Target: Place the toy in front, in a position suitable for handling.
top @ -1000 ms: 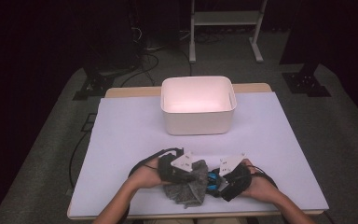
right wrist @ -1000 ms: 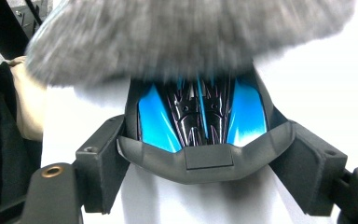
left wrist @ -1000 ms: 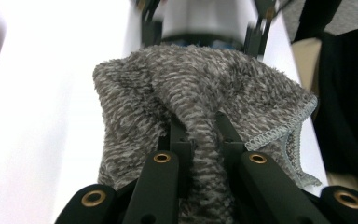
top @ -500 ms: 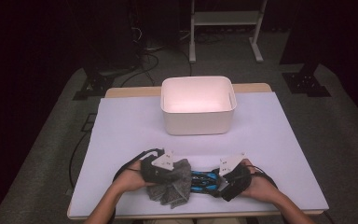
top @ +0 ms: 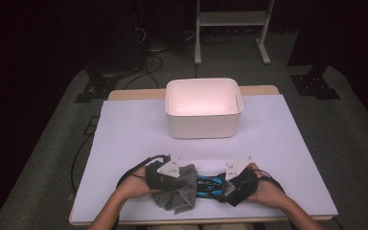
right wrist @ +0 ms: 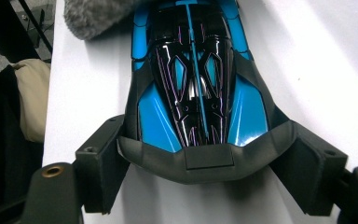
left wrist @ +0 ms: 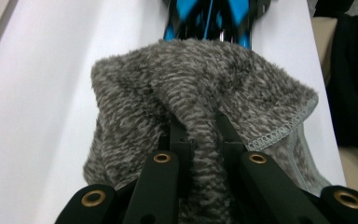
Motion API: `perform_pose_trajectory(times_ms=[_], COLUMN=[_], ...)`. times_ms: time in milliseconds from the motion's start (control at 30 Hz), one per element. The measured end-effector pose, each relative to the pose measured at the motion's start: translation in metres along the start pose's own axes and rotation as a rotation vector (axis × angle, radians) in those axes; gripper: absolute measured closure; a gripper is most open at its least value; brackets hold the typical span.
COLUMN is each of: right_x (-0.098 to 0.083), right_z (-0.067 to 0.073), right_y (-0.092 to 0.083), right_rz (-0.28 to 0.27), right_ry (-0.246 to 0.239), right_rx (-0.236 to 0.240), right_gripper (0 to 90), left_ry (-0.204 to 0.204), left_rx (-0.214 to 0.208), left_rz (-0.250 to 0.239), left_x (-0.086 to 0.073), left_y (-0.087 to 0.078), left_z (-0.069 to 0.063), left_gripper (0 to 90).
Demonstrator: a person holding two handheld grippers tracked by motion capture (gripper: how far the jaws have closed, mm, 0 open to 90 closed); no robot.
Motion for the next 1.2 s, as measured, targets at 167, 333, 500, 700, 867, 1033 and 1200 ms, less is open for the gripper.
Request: perform_pose_trajectory(times_ms=[167, 333, 500, 700, 867, 1033, 1200], right_x=[0.000, 0.001, 0.001, 0.000, 0.000, 0.000, 0.000], right_z=[0.000, 0.001, 0.001, 0.001, 0.001, 0.001, 0.001], right_y=[0.000, 0.000, 0.001, 0.001, 0.001, 0.001, 0.001], right_rz=[0.003, 0.006, 0.002, -0.007, -0.007, -0.007, -0.006], right_ry=[0.002, 0.000, 0.000, 0.003, 0.007, 0.004, 0.003], right_rx=[-0.003, -0.006, -0.007, -0.007, -0.006, -0.004, -0.005], right_gripper=[23.1, 23.1, 23.1, 23.1, 23.2, 23.2, 23.2], left_ry=[-0.012, 0.080, 0.206, 0.234, 0.202, 0.138, 0.086], left_rx=[-0.035, -0.072, -0.099, -0.109, -0.104, -0.055, -0.008], left_rz=[-0.033, -0.061, -0.033, -0.010, -0.020, -0.011, 0.030], left_x=[-0.006, 0.032, 0.083, 0.104, 0.096, 0.064, 0.036], left_y=[-0.002, 0.014, 0.044, 0.059, 0.053, 0.028, 0.015], left_z=[-0.007, -0.016, -0.022, -0.015, -0.007, 0.004, 0.010], left_gripper=[81.5, 81.5, 81.5, 81.6, 81.7, 81.6, 81.5])
Point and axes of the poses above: each handheld gripper's, and its own axes: y roughly forward along the jaws, x roughly out of its top, z roughly to its left, the point moved 5 cm from there along y, roughly forward along the jaws, and after that the axes turned 3 degrees about z, right-handed, at the moved point
